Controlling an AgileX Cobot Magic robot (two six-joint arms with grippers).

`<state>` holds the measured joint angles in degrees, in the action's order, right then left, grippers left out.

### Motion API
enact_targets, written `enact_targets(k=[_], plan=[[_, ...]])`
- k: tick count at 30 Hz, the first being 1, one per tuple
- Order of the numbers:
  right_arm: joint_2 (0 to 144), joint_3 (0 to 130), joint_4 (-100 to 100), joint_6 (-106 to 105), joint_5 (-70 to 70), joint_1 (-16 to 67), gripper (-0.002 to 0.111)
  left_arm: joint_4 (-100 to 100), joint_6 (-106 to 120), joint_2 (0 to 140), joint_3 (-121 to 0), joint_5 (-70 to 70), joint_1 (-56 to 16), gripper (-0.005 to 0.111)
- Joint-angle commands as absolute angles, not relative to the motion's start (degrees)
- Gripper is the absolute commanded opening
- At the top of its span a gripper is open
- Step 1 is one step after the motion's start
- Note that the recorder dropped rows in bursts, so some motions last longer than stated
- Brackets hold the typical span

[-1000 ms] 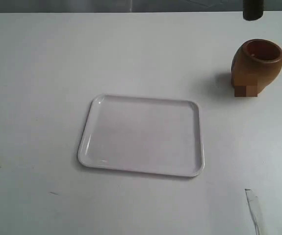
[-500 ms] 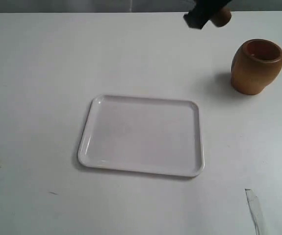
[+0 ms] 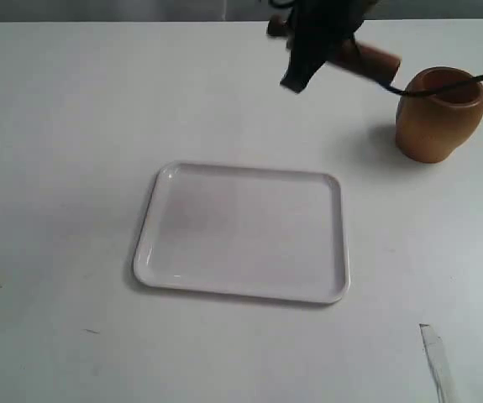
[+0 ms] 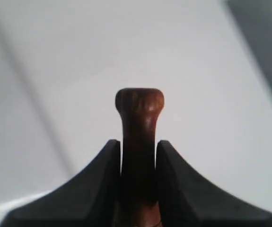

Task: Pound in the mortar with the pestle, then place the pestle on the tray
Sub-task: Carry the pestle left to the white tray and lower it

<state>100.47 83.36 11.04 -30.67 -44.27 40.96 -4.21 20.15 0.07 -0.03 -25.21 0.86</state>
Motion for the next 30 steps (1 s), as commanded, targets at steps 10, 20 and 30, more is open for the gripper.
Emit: enact_targets(k=[10, 20, 30], plan=[[119.12, 96.38, -6.36, -51.2, -68.47, 47.97, 0.0, -3.79, 19.68, 0.0, 0.0, -25.03, 0.42, 0.0], [119.69, 96.38, -10.15, -51.69, -60.13, 51.49, 0.0, -3.79, 19.68, 0.0, 0.0, -25.03, 0.42, 0.0], [119.69, 88.26, -11.17, -51.84, -51.23, 51.39, 0.0, -3.79, 19.68, 0.0, 0.0, -25.03, 0.42, 0.0]])
